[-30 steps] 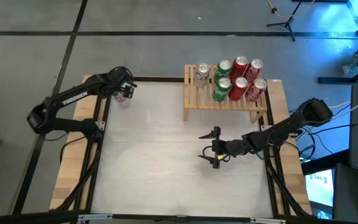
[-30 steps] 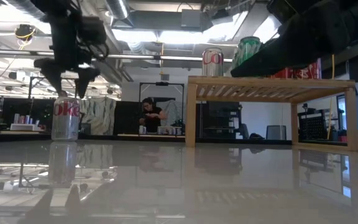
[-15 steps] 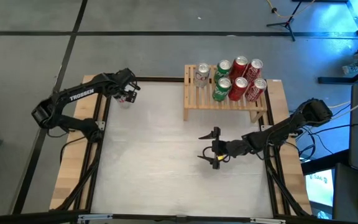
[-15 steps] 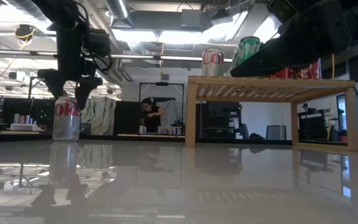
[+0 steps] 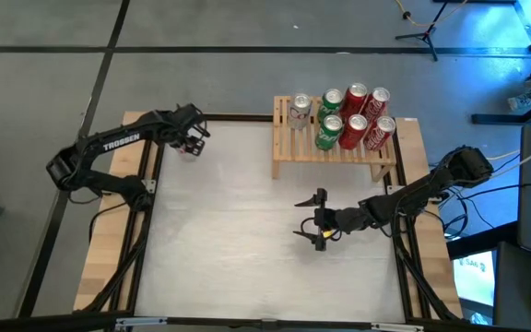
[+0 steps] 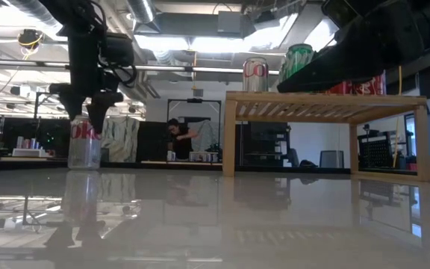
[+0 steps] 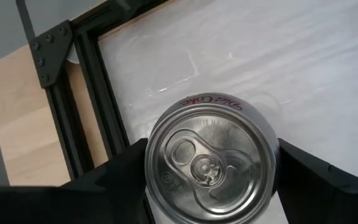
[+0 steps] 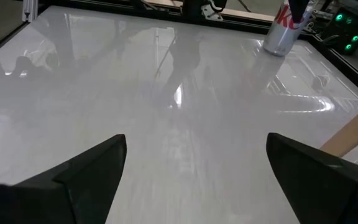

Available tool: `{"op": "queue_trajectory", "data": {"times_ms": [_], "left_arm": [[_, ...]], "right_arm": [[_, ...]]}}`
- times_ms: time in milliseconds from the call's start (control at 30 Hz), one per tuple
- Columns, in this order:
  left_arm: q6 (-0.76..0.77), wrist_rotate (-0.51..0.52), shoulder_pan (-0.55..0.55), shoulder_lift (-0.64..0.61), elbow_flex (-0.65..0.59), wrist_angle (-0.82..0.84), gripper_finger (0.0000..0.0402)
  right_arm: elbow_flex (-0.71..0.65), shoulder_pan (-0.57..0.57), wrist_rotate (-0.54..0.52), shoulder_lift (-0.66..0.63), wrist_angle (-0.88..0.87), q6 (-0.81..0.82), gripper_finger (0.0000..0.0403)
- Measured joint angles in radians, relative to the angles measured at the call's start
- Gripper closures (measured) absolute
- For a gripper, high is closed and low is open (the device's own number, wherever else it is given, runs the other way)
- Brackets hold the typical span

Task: Place canned beverage on shelf
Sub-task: Put the silver soda can on the shelf aligned with the other silver soda can

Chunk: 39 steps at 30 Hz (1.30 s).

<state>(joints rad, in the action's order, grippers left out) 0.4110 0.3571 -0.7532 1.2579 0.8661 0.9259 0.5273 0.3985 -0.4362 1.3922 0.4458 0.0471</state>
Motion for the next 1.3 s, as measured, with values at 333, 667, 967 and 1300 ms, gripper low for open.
{"op": "queue_trajectory", "data": {"times_ms": [333,667,967,1300], "left_arm": [[0.011,-0.058,0.164,-0.022,0.103,0.030,0.0133],[0.071,-0.054,0.443,0.006,0.406,0.067,0.0133],[0.077,0.002,0.576,0.245,0.786,0.229,0.0133],[0.016,-0.035,0.620,0.551,1.234,0.344,0.0133]], "right_arm": [[0.000,0.000,0.009,0.000,-0.071,0.084,0.0022],[0.000,0.002,0.087,0.000,-0.173,0.164,0.0022],[0.000,0.002,0.168,0.000,-0.189,0.170,0.0022],[0.000,0.002,0.169,0.000,-0.189,0.166,0.0022]]}}
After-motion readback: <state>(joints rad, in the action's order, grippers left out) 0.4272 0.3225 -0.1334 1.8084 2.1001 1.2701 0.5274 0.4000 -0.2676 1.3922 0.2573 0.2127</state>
